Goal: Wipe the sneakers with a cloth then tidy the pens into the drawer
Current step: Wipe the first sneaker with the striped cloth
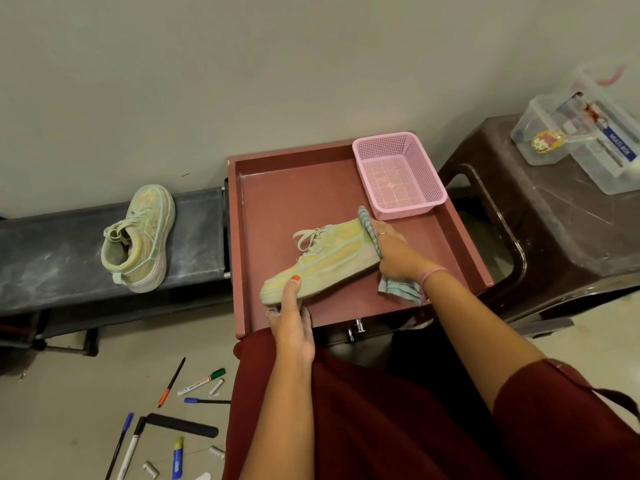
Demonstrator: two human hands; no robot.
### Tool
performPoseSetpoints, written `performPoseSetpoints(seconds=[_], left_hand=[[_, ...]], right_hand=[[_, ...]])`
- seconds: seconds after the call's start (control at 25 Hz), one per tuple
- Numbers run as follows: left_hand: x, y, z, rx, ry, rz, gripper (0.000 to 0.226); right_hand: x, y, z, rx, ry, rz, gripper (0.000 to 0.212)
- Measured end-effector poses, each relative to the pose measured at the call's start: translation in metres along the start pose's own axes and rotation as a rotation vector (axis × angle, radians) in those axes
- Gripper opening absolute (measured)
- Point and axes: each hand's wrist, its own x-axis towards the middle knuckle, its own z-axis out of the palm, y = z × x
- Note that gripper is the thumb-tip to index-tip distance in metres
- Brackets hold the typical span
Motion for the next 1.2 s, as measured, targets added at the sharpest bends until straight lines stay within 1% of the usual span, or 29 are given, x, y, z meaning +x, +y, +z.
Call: performPoseSetpoints(seconds=[0.12,0.16,0.2,0.24,0.28,0.32,0.36,0.4,0.44,0.48,0.56,0.6,0.68,0.72,0.8,0.88,0.96,1.0,1.04,1.12,1.16,1.2], left_hand=[[-0.002,-0.001,0.0,-0.015,-0.002,0.01,0.045],[-0.002,-0.001,0.0,-0.02,-0.01,0.023,0.046],[-0.003,-0.002,0.001,-0.029,-0.021,0.04,0.047],[-0.005,-0.003,0.002,-0.036,-0.028,0.057,0.047],[-0.006,-0.004,0.003,-0.041,-0.025,0.065,0.047],[-0.006,-0.004,0.003,-0.042,-0.015,0.069,0.046],[-0.006,-0.004,0.004,-0.036,-0.01,0.076,0.045],[-0.006,-0.005,0.004,-0.028,-0.011,0.088,0.045],[-0.005,-0.006,0.005,-0.017,-0.011,0.105,0.047],[-0.005,-0.006,0.005,-0.005,-0.003,0.118,0.049],[-0.006,-0.006,0.005,0.026,0.035,0.124,0.05],[-0.006,-0.006,0.004,0.043,0.056,0.117,0.047],[-0.006,-0.004,0.003,0.057,0.075,0.095,0.046],[-0.005,-0.004,0.001,0.055,0.07,0.082,0.049],[-0.003,-0.004,0.0,0.048,0.064,0.052,0.054],[-0.003,-0.004,0.001,0.046,0.07,0.039,0.056],[-0.003,-0.005,0.001,0.06,0.07,0.058,0.058],[-0.003,-0.006,0.001,0.074,0.071,0.081,0.058],[-0.002,-0.007,0.001,0.09,0.069,0.108,0.058],[-0.001,-0.006,0.001,0.107,0.054,0.144,0.057],[-0.001,-0.006,0.001,0.106,0.045,0.15,0.057],[0.0,-0.006,0.001,0.107,0.04,0.149,0.056]], right_hand=[[0.015,0.021,-0.008,0.012,-0.227,-0.021,0.103],[0.017,0.024,-0.011,0.005,-0.293,-0.01,0.099],[0.018,0.025,-0.012,-0.022,-0.316,0.022,0.092],[0.016,0.023,-0.012,-0.053,-0.287,0.058,0.084],[0.013,0.019,-0.008,-0.09,-0.189,0.1,0.077],[0.005,0.011,0.0,-0.107,-0.051,0.133,0.075],[-0.004,0.001,0.011,-0.101,0.09,0.163,0.077],[-0.017,-0.012,0.021,-0.097,0.187,0.174,0.08],[-0.032,-0.027,0.032,-0.116,0.229,0.169,0.084],[-0.047,-0.043,0.047,-0.146,0.221,0.134,0.086],[-0.075,-0.069,0.08,-0.243,0.2,0.008,0.079],[-0.087,-0.074,0.094,-0.304,0.243,-0.068,0.076],[-0.093,-0.058,0.099,-0.413,0.326,-0.207,0.069],[-0.09,-0.044,0.093,-0.483,0.319,-0.237,0.066],[-0.084,-0.022,0.072,-0.579,0.299,-0.221,0.061],[-0.076,-0.014,0.063,-0.568,0.286,-0.138,0.058],[-0.079,-0.034,0.068,-0.496,0.298,-0.029,0.059],[-0.082,-0.047,0.073,-0.461,0.304,-0.021,0.061],[-0.087,-0.061,0.078,-0.421,0.279,-0.057,0.064],[-0.098,-0.078,0.082,-0.303,0.11,-0.178,0.076],[-0.099,-0.078,0.079,-0.298,0.092,-0.25,0.079],[-0.098,-0.071,0.074,-0.32,0.146,-0.282,0.076]])
